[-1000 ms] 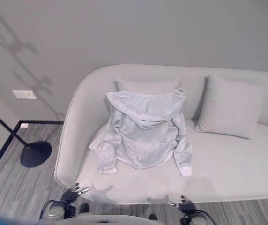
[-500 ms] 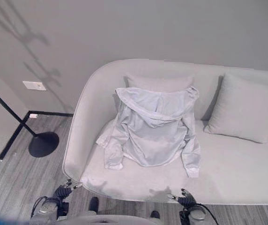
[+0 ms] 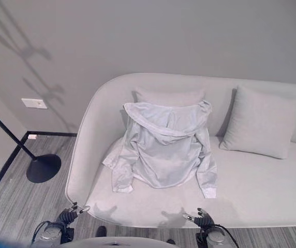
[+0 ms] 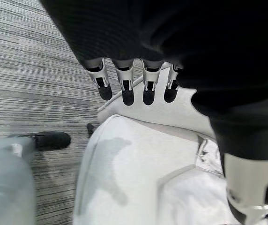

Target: Hang the clothes on the sofa on the clothes rack.

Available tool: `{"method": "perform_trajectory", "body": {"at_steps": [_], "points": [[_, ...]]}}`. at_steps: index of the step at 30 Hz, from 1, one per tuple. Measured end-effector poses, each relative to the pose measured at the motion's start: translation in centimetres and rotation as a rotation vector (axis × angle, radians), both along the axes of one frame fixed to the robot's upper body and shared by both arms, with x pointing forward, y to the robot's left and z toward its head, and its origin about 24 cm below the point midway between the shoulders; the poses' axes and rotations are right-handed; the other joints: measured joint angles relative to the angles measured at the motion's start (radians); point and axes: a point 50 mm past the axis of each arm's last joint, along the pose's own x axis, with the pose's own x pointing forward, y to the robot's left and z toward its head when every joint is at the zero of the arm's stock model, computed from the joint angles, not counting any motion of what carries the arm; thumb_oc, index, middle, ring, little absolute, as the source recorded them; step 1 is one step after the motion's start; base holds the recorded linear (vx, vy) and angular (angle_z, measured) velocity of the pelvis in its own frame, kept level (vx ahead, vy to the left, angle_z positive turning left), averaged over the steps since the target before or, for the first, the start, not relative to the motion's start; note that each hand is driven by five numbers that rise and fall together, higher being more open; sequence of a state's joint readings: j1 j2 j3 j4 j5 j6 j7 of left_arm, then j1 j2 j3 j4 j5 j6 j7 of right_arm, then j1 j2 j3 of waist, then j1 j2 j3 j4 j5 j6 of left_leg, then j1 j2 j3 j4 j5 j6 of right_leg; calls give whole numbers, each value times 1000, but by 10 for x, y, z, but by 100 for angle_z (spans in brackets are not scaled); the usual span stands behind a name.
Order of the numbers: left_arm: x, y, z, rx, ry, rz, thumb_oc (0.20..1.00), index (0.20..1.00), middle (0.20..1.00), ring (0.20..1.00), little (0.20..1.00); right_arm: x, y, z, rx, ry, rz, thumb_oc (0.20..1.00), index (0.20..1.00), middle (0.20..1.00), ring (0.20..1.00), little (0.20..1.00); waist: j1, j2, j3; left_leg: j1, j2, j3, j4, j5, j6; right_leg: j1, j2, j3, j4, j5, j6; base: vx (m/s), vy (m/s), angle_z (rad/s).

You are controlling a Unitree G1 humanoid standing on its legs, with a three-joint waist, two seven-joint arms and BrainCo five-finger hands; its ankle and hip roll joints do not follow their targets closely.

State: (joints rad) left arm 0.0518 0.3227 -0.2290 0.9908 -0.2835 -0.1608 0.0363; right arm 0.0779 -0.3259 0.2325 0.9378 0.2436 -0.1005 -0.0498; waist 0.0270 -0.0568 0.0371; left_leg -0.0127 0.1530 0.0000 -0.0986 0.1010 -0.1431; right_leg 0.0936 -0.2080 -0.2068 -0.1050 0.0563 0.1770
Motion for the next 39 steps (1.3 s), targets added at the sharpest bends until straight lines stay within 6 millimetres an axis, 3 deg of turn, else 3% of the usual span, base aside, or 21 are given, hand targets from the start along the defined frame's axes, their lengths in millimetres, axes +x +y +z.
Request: {"method": "perform_trajectory", "body": {"at_steps": [7,11,12,15,16,17,20,22,24,27,31,35,39], "points": [[32,-4,30,21,-188,-120,1000,1000,1000,1000,1000,39,-19,41,-65,-229,58,1000,1000,1000,1000,1000,0,18,-7,-3,6,15,0,1,1,-15,3,19,0,2,1,-9,-2,-7],[67,-4,58,58,-333,-182,1000,1000,1000,1000,1000,72,-45,73,-170,-347,70,1000,1000,1000,1000,1000,-2,22,3,-25,6,19,0,13,12,-41,5,24,0,17,1,-128,-9,-4],[93,-13,77,86,-414,-246,1000,1000,1000,1000,1000,95,-49,91,-220,-406,102,1000,1000,1000,1000,1000,-3,30,15,-65,7,16,0,22,6,-81,6,26,0,28,4,-124,-9,0],[134,-28,109,103,-555,-304,1000,1000,1000,1000,1000,135,-47,121,-258,-519,123,1000,1000,1000,1000,1000,-10,41,59,-112,6,17,1,47,11,-132,7,35,0,58,4,-171,-23,-5],[165,-42,137,127,-660,-353,1000,1000,1000,1000,1000,164,-42,146,-288,-598,151,1000,1000,1000,1000,1000,-13,53,96,-151,6,14,0,60,8,-170,7,36,0,71,11,-117,-14,1],[182,-52,156,132,-730,-381,1000,1000,1000,1000,1000,179,-38,163,-300,-657,156,1000,1000,1000,1000,1000,-12,62,123,-171,6,12,0,68,8,-188,8,36,0,77,8,-72,-16,1],[204,-66,186,137,-832,-394,1000,1000,1000,1000,1000,200,-27,184,-308,-729,178,1000,1000,1000,1000,1000,-16,67,152,-194,8,16,2,73,10,-217,10,43,0,84,5,-58,-30,-5],[230,-78,230,213,-955,-448,1000,1000,1000,1000,1000,223,-22,219,-349,-830,180,1000,1000,1000,1000,1000,-22,70,181,-257,8,14,6,73,10,-282,11,47,0,92,4,-14,-35,-4],[240,-80,254,241,-1023,-440,1000,1000,1000,1000,1000,232,-18,239,-363,-895,168,1000,1000,1000,1000,1000,-31,71,220,-261,6,15,6,87,8,-288,11,53,0,104,13,23,-45,-7],[244,-74,267,276,-1056,-420,1000,1000,1000,1000,1000,233,-18,248,-381,-927,174,1000,1000,1000,1000,1000,-41,69,234,-260,6,19,6,86,6,-292,12,57,1,104,11,2,-70,-5],[256,-61,308,367,-1144,-379,1000,1000,1000,1000,1000,250,-13,305,-487,-1052,250,1000,1000,1000,1000,1000,-45,70,298,-254,8,42,6,85,6,-301,14,81,6,105,11,-28,-73,-15],[267,-70,347,428,-1229,-384,1000,1000,1000,1000,1000,260,-7,360,-532,-1193,251,1000,1000,1000,1000,1000,-55,71,302,-279,16,41,6,82,3,-326,22,79,5,106,9,-26,-12,-2],[273,-75,370,495,-1265,-408,1000,1000,1000,1000,1000,263,-12,386,-559,-1260,191,1000,1000,1000,1000,1000,-54,72,302,-299,13,41,6,82,2,-347,19,81,6,108,7,0,0,0]]}}
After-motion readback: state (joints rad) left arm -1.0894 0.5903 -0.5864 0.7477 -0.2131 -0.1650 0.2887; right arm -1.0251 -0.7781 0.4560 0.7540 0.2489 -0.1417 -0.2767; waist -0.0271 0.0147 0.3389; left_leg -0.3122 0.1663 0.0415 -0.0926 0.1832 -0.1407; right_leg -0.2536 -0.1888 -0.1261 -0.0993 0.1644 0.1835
